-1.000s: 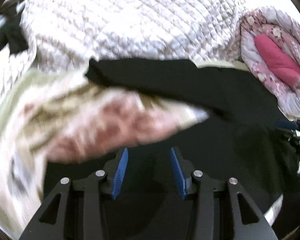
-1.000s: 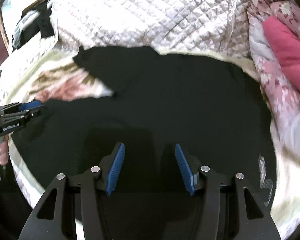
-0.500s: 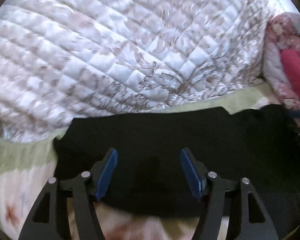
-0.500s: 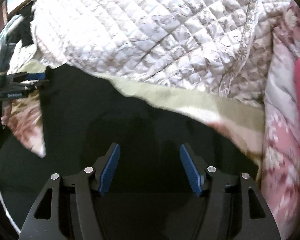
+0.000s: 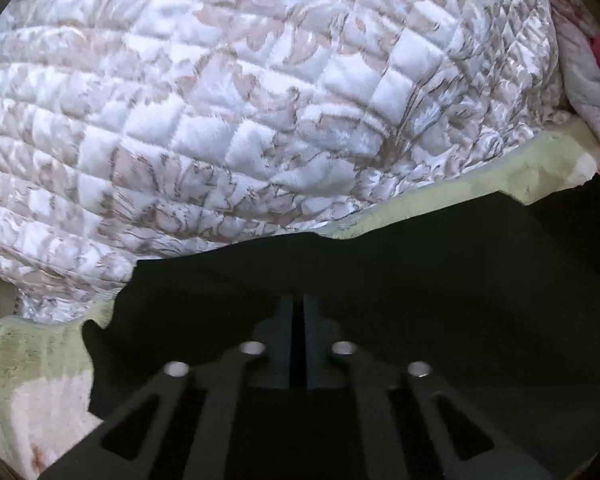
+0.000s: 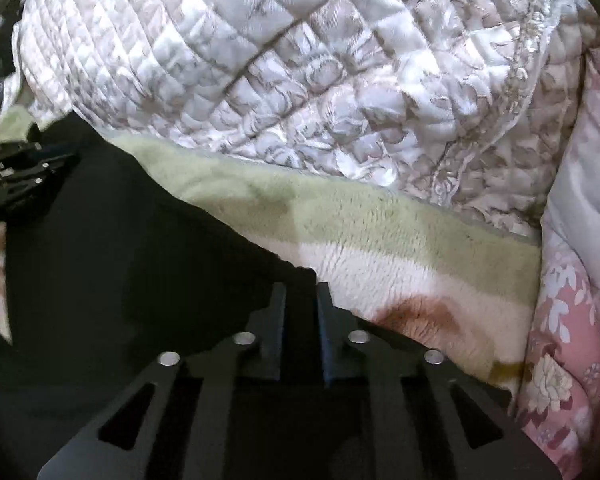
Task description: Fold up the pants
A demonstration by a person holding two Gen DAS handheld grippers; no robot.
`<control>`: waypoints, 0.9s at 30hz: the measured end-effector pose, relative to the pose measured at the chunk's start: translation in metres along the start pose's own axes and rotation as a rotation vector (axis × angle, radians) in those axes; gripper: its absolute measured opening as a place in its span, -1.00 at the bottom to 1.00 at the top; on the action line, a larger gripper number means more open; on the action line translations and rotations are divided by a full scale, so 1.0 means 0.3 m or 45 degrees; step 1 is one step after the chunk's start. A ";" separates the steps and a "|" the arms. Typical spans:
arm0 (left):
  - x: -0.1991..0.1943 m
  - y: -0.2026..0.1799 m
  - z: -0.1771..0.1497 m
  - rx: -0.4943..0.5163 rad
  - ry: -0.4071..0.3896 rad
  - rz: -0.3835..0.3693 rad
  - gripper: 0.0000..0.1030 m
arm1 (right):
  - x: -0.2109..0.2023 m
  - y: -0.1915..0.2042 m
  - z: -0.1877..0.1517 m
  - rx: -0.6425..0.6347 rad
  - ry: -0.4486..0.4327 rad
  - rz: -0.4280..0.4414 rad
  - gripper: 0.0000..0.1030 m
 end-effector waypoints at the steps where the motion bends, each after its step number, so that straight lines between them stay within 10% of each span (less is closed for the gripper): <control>1: -0.025 0.003 -0.002 -0.009 -0.009 -0.003 -0.92 | -0.024 0.002 0.002 -0.005 -0.017 0.001 -0.80; 15: -0.653 0.154 -0.327 -0.292 -0.289 -0.179 -0.92 | -0.605 0.208 -0.344 0.060 -0.342 0.163 -0.82; 27: -0.704 0.086 -0.878 -0.522 0.029 -0.294 -0.91 | -0.544 0.317 -0.831 0.367 -0.009 0.264 -0.59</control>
Point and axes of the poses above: each gripper's, at about its wrist camera, not at the fingertips, and x roughly the way its jaws point, y to its left, z to its top, the point moved 1 cm from there along x, roughly the way its jaws point, and after that the axes turned 1 degree about y, right-handed, at the moved point
